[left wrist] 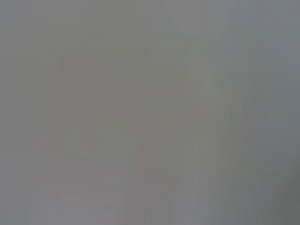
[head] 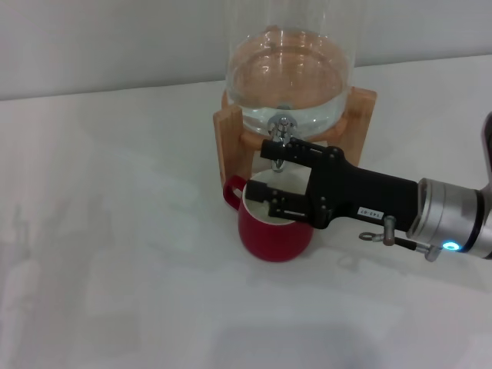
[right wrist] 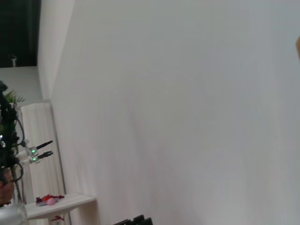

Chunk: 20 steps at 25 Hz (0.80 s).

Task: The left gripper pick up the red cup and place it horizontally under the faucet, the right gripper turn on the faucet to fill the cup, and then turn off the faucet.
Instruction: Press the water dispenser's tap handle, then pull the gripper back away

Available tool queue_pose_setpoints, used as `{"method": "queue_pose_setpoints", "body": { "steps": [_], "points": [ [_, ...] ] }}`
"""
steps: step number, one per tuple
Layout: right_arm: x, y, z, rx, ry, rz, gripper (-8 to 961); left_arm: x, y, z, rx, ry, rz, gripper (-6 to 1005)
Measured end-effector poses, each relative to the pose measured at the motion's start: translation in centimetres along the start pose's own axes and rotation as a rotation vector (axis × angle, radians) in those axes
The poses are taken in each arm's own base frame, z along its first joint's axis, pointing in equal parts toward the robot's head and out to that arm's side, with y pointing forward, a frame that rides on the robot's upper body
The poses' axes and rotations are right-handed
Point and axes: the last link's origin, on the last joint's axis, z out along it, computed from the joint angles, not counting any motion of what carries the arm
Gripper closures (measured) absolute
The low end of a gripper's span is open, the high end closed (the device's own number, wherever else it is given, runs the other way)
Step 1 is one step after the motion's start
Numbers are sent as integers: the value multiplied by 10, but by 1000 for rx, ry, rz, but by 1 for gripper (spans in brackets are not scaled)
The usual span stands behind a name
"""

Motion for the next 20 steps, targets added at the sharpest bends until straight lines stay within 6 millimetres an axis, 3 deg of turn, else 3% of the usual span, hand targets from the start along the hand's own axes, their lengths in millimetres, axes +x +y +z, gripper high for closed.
{"method": "queue_pose_setpoints", "body": {
  "steps": [20],
  "points": [
    [-4, -9, -11, 33, 6, -16, 204, 1, 3, 5, -12, 1, -2, 542]
  ]
}}
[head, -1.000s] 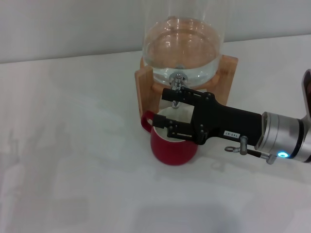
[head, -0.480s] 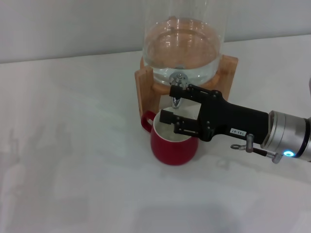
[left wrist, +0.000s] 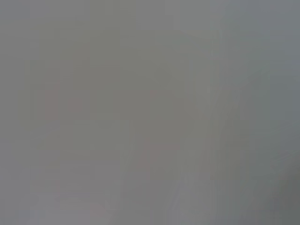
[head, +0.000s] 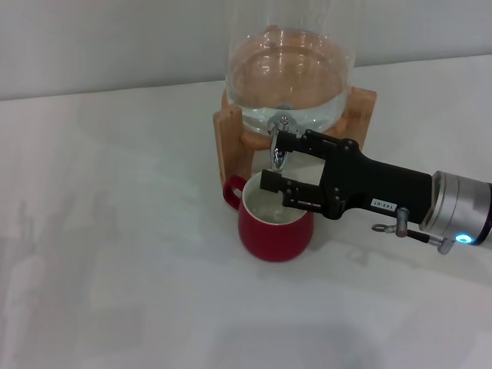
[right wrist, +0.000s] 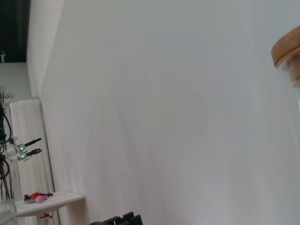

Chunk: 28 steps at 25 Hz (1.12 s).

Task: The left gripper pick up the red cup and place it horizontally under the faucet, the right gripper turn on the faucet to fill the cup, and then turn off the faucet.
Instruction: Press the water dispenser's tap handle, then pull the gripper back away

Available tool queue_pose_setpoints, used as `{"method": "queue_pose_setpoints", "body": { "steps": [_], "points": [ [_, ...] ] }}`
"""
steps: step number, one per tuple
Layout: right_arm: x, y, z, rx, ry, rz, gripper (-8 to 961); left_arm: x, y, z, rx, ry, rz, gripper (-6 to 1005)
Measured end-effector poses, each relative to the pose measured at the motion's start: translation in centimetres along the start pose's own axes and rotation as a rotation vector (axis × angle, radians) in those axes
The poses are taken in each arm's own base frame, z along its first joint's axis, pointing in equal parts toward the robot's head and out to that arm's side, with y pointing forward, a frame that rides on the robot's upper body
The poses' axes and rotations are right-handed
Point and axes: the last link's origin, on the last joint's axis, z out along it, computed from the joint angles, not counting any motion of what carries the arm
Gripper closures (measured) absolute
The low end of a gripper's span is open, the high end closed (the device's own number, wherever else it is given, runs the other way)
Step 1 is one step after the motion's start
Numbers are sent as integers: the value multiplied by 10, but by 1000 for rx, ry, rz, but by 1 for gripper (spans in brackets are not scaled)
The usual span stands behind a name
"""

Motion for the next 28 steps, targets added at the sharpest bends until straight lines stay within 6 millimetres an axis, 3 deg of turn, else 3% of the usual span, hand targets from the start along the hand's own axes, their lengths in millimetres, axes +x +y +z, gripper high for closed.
{"method": "queue_pose_setpoints", "body": {
  "steps": [28],
  "points": [
    [-5, -12, -8, 44, 13, -27, 205, 0, 1, 4, -6, -5, 0, 541]
  ]
}}
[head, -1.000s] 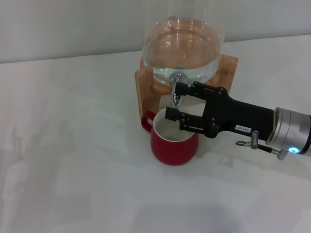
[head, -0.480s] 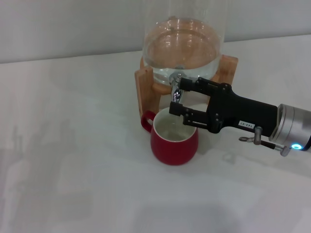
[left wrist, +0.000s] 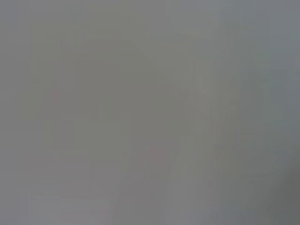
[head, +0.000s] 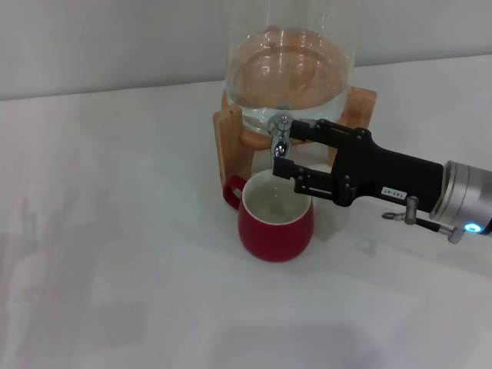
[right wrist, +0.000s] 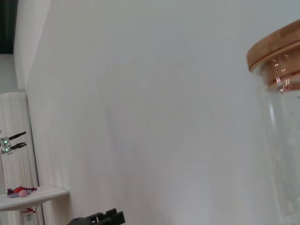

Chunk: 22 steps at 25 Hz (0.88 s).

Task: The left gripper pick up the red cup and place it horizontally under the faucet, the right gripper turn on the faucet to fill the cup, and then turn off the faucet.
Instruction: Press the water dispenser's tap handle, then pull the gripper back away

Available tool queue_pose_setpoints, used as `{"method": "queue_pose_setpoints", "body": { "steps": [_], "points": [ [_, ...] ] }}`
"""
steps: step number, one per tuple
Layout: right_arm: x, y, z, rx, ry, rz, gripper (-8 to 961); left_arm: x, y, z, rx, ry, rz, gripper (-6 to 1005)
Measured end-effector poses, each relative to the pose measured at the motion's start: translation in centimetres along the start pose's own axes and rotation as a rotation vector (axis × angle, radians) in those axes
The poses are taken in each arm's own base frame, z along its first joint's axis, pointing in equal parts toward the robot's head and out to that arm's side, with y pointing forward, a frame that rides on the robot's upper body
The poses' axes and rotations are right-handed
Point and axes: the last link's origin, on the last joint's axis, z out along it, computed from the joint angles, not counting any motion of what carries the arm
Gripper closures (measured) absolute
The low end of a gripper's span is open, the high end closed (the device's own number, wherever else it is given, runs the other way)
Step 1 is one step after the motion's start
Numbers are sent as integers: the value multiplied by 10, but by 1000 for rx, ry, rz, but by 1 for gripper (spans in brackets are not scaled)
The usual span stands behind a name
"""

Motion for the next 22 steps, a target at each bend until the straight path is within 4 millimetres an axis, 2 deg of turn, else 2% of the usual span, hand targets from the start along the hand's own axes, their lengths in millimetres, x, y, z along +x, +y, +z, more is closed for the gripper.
{"method": "queue_pose_setpoints", "body": {
  "steps": [14, 18, 22],
  "points": [
    [-2, -4, 0, 6, 7, -10, 205, 0, 0, 0, 1, 1, -1, 541],
    [-4, -1, -2, -8, -10, -13, 205, 0, -1, 1, 6, 2, -1, 541],
    [-4, 8, -12, -28, -41, 0, 204, 1, -2, 1, 10, 3, -2, 541]
  ]
}}
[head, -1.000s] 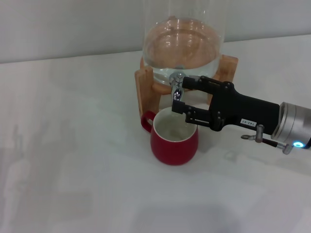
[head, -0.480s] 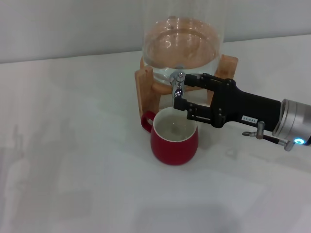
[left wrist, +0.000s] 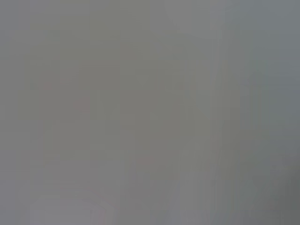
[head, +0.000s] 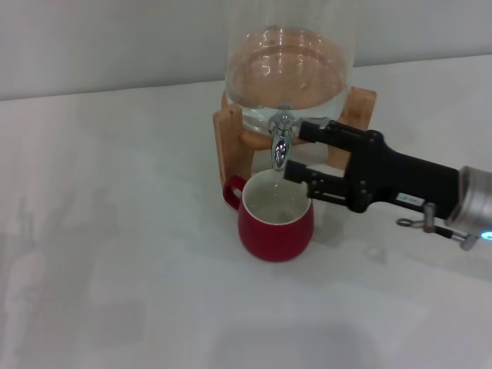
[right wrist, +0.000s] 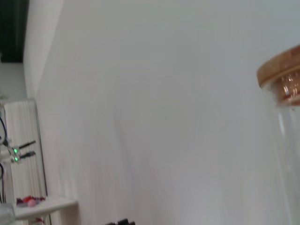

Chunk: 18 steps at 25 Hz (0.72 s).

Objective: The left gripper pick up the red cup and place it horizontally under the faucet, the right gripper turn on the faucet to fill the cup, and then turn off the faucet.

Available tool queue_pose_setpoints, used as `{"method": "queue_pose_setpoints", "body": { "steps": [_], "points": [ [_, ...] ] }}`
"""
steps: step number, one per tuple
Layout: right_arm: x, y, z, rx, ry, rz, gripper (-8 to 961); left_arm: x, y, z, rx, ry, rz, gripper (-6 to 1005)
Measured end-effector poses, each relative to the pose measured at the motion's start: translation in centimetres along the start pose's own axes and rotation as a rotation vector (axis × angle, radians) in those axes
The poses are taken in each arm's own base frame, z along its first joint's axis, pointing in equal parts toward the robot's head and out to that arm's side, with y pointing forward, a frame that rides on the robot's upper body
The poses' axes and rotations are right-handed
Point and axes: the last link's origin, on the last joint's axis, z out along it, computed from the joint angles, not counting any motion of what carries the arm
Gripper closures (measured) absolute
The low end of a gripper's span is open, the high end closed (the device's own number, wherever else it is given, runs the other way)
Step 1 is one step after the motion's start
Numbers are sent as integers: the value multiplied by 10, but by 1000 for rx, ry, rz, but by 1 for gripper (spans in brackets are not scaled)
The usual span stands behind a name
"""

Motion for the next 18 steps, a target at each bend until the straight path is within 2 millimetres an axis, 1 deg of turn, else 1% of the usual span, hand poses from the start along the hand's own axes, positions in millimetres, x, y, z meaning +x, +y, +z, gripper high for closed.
{"method": "queue_pose_setpoints", "body": {
  "steps": [3, 9, 14, 18],
  "points": [
    [-4, -1, -11, 24, -34, -2, 204, 0, 0, 0, 2, 0, 0, 542],
    [-14, -10, -30, 92, -78, -18, 204, 0, -1, 0, 3, -1, 1, 542],
    [-20, -22, -42, 176, -104, -34, 203, -2, -3, -1, 9, -12, 6, 542],
    [-26, -37, -53, 278, -121, -55, 203, -3, -6, -1, 30, -18, 0, 541]
  ]
}}
